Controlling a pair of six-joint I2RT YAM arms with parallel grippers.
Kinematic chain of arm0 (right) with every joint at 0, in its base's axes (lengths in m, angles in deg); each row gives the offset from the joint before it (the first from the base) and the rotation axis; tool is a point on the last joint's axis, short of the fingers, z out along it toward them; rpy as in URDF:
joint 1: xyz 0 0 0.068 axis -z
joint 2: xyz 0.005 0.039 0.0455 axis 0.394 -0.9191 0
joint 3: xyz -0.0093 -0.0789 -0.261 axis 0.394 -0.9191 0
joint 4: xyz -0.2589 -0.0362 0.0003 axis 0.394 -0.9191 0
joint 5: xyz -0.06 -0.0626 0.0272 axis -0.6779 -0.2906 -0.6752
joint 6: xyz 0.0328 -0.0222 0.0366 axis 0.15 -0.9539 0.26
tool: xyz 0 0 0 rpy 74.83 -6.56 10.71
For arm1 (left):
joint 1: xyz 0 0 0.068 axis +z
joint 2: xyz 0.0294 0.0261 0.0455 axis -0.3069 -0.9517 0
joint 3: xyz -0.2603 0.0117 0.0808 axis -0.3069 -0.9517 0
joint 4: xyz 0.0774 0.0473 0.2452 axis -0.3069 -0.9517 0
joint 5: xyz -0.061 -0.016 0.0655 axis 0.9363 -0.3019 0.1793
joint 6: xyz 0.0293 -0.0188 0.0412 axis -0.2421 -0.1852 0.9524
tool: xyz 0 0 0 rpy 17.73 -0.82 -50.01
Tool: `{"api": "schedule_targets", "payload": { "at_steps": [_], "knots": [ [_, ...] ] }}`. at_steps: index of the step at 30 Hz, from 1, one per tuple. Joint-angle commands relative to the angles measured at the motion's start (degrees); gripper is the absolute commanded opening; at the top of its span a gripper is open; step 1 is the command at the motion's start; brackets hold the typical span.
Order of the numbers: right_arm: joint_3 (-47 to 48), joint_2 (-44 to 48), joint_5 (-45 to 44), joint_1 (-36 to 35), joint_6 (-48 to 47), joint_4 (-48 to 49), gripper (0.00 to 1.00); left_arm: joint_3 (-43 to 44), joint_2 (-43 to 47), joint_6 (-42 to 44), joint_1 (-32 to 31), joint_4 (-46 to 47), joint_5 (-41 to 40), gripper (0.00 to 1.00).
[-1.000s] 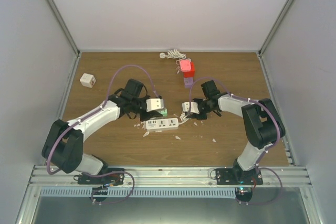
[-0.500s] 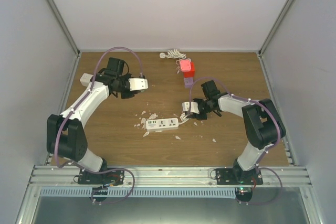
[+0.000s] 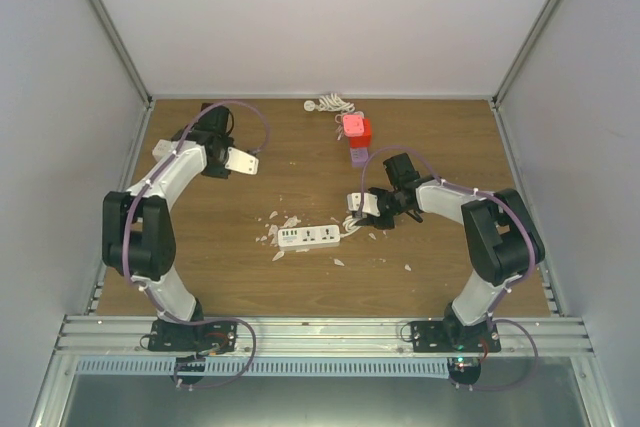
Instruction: Pull the plug off the socket
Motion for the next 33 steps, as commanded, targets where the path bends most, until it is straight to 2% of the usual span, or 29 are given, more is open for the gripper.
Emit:
{"api": "schedule_targets", "payload": {
  "at_steps": [1,9,14,23,33],
  "knots": [
    [-1.0,0.9,1.2,-0.3,1.8,-2.5,0.33,2.0,-2.4,10.8,0.4,2.7,-10.7,0.23],
    [-1.6,1.0,1.4,-0.3,2.2,-2.2,0.33,3.5,-8.1,21.1,1.2,5.5,-19.4,0.25],
    [-2.0,1.3,2.0,-0.3,3.5,-1.0,0.33,5.8,-13.0,23.7,1.9,6.9,-24.4,0.26],
    [-3.4,2.8,1.9,-0.2,3.5,-0.8,0.33,13.0,-20.2,25.7,4.8,4.4,-25.4,0.28],
    [-4.1,3.3,2.1,-0.3,3.5,-1.0,0.33,13.4,-22.8,26.5,6.6,4.3,-26.2,0.3]
  ]
}}
